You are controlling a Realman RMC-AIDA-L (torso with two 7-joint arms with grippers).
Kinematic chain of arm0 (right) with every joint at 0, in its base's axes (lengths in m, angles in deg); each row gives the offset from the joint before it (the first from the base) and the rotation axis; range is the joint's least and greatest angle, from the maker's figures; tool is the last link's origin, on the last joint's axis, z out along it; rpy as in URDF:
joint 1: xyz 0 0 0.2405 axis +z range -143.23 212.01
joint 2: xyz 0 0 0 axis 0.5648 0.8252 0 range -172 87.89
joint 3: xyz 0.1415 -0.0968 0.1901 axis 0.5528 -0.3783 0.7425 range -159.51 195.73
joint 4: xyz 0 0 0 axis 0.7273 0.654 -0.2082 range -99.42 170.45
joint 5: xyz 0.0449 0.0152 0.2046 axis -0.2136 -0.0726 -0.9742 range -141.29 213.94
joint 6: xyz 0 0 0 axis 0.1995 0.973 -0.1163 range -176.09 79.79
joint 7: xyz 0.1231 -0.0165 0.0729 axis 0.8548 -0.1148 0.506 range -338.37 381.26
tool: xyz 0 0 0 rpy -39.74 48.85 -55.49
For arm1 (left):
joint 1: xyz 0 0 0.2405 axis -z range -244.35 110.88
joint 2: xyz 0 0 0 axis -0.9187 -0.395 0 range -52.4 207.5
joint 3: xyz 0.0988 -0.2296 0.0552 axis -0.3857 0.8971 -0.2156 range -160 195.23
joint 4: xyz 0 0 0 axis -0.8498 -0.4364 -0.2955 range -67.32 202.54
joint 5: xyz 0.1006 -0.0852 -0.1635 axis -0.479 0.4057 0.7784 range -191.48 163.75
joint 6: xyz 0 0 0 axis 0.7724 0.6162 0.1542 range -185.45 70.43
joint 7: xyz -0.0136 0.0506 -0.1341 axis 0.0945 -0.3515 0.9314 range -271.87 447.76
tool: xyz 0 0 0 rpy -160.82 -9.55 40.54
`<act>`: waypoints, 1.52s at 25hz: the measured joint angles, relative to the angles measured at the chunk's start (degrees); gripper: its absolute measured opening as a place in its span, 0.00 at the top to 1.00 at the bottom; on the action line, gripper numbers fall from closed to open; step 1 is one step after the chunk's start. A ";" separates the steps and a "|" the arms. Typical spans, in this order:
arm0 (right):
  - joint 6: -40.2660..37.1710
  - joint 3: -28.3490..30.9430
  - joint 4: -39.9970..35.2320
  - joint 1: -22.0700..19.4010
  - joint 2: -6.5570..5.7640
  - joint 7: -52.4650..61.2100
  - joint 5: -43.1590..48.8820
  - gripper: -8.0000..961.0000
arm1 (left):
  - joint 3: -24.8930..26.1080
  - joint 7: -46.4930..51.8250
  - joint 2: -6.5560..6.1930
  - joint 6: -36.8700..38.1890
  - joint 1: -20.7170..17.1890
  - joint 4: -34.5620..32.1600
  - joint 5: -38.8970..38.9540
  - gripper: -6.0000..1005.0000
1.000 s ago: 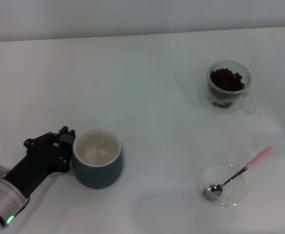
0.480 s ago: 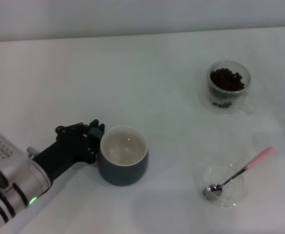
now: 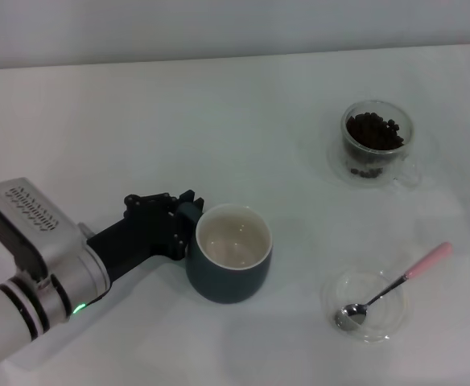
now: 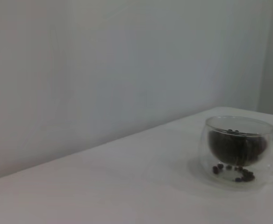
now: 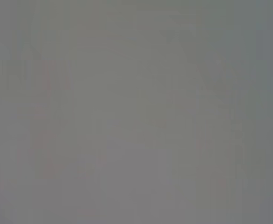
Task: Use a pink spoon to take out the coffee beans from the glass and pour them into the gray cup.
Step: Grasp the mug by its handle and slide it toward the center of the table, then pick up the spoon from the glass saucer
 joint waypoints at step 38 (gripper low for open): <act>1.04 -0.08 -0.48 -1.05 0.00 1.35 0.54 0.21 | 6.79 -8.16 -0.66 -12.70 -13.87 0.19 0.63 0.50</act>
